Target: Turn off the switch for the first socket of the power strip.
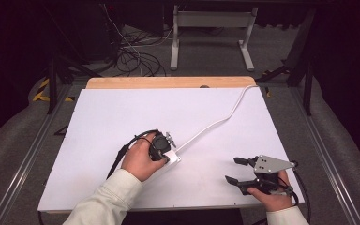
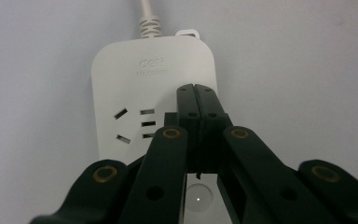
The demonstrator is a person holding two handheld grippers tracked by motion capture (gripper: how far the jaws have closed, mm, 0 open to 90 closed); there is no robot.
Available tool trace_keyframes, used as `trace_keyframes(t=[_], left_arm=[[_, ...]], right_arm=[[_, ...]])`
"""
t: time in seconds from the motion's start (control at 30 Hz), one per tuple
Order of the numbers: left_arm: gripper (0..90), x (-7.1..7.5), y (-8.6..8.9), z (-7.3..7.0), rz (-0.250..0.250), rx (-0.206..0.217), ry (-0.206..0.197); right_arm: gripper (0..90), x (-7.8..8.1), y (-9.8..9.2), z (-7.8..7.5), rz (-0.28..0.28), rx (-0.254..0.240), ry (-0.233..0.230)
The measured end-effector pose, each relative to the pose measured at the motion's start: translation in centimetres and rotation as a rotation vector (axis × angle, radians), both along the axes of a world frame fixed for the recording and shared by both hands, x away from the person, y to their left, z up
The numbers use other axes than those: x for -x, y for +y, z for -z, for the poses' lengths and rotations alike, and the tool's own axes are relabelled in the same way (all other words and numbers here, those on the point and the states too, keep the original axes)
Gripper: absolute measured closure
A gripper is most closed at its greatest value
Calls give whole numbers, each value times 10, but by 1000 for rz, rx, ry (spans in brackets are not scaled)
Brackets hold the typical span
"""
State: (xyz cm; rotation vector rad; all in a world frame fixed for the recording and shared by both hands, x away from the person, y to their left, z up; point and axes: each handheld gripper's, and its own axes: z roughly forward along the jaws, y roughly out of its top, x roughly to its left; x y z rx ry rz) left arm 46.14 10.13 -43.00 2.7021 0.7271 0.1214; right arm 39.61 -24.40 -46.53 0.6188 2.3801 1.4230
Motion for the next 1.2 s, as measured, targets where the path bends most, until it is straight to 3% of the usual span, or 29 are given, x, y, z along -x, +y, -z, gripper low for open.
trace_keyframes(t=[0.27,0.3,0.4,0.53,0.7,1.07,1.13,1.2], left_arm=[[900,2,0,0,-15,4,-10],[900,2,2,-2,-14,37,-20],[900,2,4,-9,-23,33,-25],[900,6,7,-25,-14,91,-17],[900,11,5,-39,-3,102,-45],[897,16,8,-49,11,148,-81],[787,18,9,-50,-5,155,-97],[750,20,10,-52,5,163,-99]], right_arm=[[280,0,1,0,-1,0,0],[280,1,1,0,0,0,-1],[280,1,0,-1,1,-5,-4],[280,0,-1,0,4,-3,-3],[280,0,-1,-1,3,-7,-4],[279,0,-1,0,5,-8,-2],[279,0,-1,0,4,-8,-3],[279,0,-1,-1,4,-9,-3]])
